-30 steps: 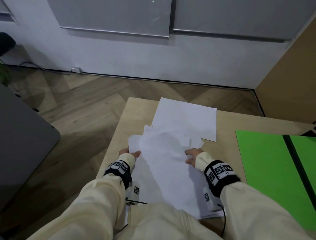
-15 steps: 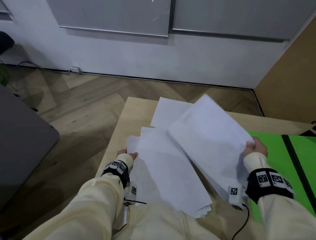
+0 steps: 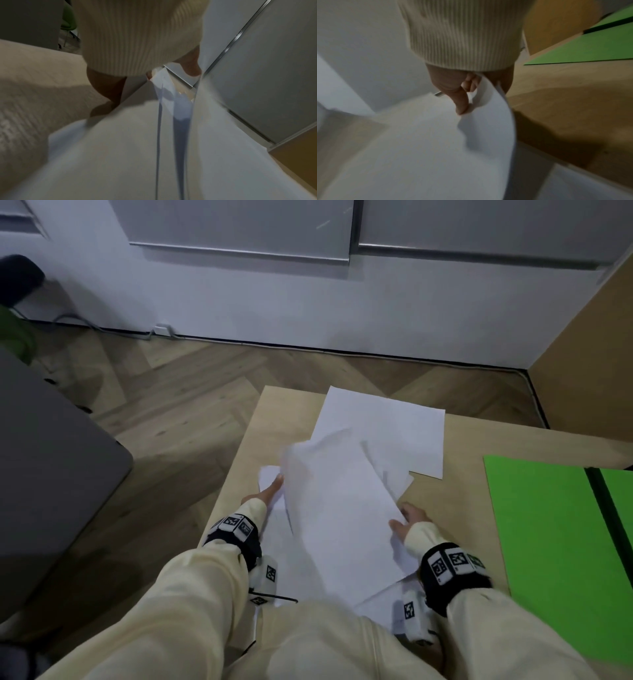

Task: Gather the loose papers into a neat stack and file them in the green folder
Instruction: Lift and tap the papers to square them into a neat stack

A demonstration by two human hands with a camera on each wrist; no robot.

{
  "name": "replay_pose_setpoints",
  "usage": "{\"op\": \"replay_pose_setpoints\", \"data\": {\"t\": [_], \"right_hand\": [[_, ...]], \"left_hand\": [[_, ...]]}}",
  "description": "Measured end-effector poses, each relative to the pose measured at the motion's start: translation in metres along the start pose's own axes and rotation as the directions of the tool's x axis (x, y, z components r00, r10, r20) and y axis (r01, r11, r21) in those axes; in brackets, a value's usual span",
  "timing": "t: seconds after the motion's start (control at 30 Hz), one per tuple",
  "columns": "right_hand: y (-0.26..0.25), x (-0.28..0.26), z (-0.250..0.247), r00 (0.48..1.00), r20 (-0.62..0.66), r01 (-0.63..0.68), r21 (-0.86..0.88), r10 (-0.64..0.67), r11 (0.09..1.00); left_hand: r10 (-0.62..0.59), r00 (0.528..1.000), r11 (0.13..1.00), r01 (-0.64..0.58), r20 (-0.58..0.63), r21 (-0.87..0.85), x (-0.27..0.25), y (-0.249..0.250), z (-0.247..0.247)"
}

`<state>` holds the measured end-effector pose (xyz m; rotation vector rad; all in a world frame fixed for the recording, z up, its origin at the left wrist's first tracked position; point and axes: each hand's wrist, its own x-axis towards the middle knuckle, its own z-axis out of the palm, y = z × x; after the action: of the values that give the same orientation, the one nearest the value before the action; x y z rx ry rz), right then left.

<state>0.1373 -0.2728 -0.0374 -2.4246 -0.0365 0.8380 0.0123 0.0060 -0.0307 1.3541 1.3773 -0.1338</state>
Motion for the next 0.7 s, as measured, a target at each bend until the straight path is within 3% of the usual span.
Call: {"op": "replay_pose_setpoints", "data": {"t": [0.07,0.13,0.2,0.3,0.43,0.57,0.7], "right_hand": [[-0.001,0.004,0.006,0.999,-0.031,0.031,-0.023,-0.032,0.999],[-0.003,0.010,0.003,0.987,-0.148,0.069,0.007,-0.067,0.998],[-0.005,0.018,-0.007,0.971,-0.205,0.121,-0.031,-0.124,0.992],[-0.011,0.028,-0.031,0.983,-0.098,0.137,-0.168,-0.154,0.976],[-0.021,0.037,-0.056,0.999,0.049,-0.002,-0.376,0.021,0.927],[-0.021,0.036,-0.058,0.997,0.053,-0.014,-0.625,0.061,0.780],[-0.012,0.042,-0.057,1.000,-0.018,-0.010,-0.638,-0.002,0.770]], "left_hand": [[-0.035,0.999,0.999,0.035,-0.015,-0.003,0.000,-0.002,0.004],[-0.039,0.999,0.999,0.038,-0.032,-0.036,0.010,-0.009,0.011],[-0.045,0.999,0.999,0.046,-0.017,0.028,0.011,-0.012,0.013],[-0.066,0.997,0.988,0.071,-0.041,0.139,0.004,-0.006,0.013],[-0.062,0.997,0.953,0.073,-0.046,0.294,0.005,-0.003,0.017],[-0.021,0.999,0.941,0.031,-0.032,0.338,0.005,-0.003,0.014],[-0.013,1.000,0.931,0.019,-0.020,0.365,0.008,-0.003,0.013]]}}
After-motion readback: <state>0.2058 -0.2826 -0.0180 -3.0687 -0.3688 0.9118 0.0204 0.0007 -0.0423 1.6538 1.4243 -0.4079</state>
